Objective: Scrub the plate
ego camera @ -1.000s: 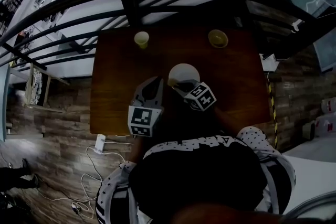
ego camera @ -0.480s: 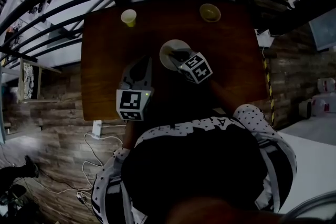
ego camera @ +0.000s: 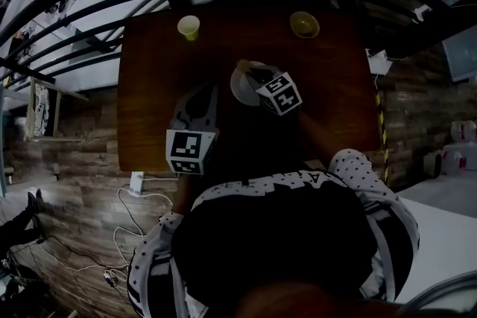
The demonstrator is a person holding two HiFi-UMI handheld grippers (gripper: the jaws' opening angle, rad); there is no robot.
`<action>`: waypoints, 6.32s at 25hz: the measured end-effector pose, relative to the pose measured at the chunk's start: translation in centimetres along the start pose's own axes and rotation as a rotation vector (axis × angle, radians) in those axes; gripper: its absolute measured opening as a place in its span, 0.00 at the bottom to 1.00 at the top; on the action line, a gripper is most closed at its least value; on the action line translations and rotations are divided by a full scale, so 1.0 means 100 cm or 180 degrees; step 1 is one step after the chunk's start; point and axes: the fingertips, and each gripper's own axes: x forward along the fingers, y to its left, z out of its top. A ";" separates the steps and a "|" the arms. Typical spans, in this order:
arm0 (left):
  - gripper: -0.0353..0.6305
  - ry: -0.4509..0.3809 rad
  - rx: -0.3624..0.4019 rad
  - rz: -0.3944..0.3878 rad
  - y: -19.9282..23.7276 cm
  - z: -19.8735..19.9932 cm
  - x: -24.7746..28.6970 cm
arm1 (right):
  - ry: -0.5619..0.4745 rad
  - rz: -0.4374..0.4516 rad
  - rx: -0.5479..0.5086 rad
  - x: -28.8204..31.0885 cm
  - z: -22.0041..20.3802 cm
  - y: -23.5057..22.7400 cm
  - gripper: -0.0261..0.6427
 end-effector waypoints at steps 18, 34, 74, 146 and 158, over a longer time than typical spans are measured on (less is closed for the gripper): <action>0.07 0.0070 -0.0023 0.0022 0.006 -0.006 0.002 | 0.0081 -0.0006 -0.0046 0.019 -0.005 -0.013 0.11; 0.07 0.0036 -0.0035 -0.0003 0.004 -0.004 0.002 | 0.0202 0.0109 -0.0077 0.018 -0.020 -0.001 0.11; 0.07 -0.0020 -0.0029 0.0018 -0.006 -0.001 -0.004 | 0.0320 0.0489 -0.0073 -0.002 -0.036 0.041 0.11; 0.07 0.0093 0.0049 -0.0121 -0.014 -0.001 0.001 | -0.0188 -0.0013 0.0240 -0.021 -0.011 -0.023 0.11; 0.07 0.0155 0.0029 -0.0086 -0.009 -0.009 0.003 | -0.0114 -0.0116 -0.0001 -0.001 -0.010 -0.035 0.11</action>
